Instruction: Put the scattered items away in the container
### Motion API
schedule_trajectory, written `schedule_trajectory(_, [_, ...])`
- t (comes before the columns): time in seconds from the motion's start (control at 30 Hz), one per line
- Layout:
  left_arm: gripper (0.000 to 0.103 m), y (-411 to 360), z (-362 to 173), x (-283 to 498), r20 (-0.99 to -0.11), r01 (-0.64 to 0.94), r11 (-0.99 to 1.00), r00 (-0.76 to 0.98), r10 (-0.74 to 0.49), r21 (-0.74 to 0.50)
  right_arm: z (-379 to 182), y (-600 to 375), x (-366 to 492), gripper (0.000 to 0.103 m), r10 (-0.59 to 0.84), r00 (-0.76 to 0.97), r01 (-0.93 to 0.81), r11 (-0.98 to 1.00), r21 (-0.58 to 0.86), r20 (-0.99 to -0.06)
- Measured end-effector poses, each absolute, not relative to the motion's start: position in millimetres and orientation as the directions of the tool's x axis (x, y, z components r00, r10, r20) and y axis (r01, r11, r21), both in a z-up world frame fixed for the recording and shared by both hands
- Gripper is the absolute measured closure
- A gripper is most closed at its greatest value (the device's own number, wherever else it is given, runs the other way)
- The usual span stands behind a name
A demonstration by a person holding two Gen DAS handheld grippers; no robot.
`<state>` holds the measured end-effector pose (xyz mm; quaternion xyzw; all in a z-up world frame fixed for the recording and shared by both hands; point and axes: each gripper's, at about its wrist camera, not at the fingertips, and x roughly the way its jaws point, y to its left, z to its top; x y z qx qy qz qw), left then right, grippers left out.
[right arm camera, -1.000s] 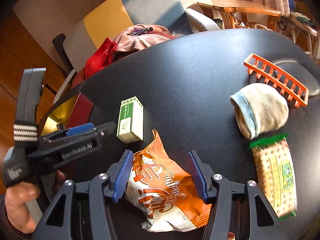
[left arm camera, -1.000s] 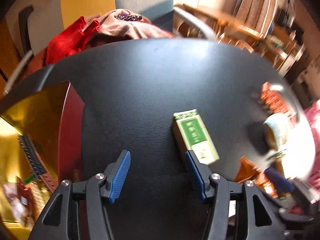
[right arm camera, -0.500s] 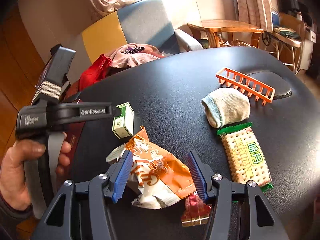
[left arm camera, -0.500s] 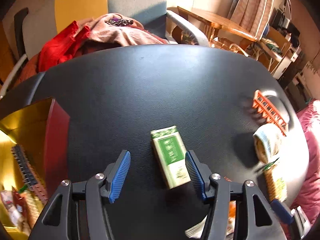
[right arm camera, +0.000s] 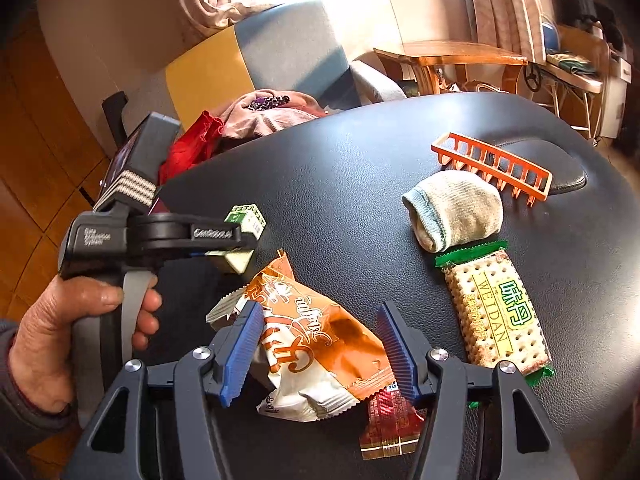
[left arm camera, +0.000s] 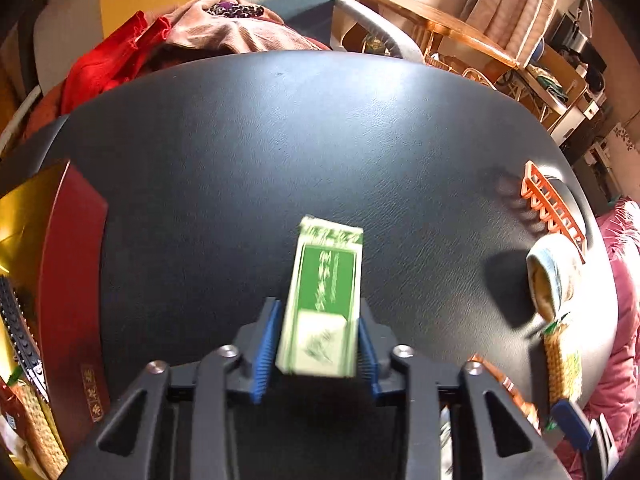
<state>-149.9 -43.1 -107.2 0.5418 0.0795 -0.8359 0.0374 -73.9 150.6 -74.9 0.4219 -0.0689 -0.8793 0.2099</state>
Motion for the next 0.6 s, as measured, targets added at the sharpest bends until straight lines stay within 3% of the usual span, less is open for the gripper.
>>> schedule_trajectory(0.4, [0.069, -52.8, -111.2, -92.9, -0.913, 0.163, -0.971, -0.395, 0.099, -0.176, -79.9, 148.9, -60.3, 0.040, -0.408, -0.549, 0.313, -0.910, 0.273, -0.729])
schedule_trajectory(0.6, [0.055, -55.7, -98.7, -70.1, -0.893, 0.162, -0.972, -0.443, 0.084, -0.172, -74.2, 146.3, -48.8, 0.039, -0.412, -0.560, 0.386, -0.897, 0.213, -0.719])
